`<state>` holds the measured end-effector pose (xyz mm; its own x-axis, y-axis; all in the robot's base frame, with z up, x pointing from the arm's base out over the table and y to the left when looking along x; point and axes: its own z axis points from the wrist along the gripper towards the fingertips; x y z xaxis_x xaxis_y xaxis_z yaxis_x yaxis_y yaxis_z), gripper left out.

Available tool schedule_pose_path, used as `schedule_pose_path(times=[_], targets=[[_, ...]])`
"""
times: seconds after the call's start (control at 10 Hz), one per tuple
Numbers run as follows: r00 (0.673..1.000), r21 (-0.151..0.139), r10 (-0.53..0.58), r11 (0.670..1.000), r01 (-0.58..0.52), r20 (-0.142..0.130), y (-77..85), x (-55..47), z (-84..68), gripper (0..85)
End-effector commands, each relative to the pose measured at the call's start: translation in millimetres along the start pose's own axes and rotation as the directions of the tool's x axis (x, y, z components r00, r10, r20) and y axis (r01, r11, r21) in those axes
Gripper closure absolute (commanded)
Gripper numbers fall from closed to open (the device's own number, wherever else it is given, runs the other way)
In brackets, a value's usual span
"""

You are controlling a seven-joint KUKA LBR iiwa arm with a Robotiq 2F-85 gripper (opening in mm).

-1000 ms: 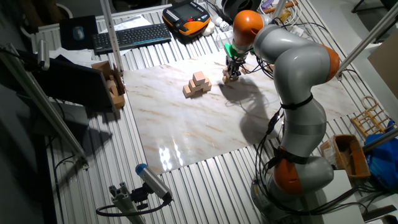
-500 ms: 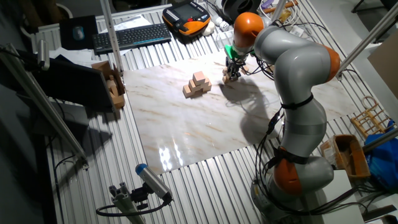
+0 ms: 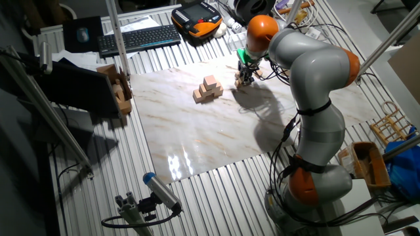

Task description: Stack the blocks into a pyramid shape

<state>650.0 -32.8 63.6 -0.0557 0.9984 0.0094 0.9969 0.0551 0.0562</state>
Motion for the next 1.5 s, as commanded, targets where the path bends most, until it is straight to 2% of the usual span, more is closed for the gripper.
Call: schedule_pose_path(times=[0.0,0.4,1.4], targets=[[1.000,0.000,-0.001,1.000,0.001,-0.003,0.2,0.1,0.3,85.0],[1.000,-0.011,0.000,1.000,0.000,-0.007,1.2,0.5,2.0,85.0],[1.000,-0.011,0.008,1.000,-0.009,-0.013,1.0,0.0,4.3,85.0]])
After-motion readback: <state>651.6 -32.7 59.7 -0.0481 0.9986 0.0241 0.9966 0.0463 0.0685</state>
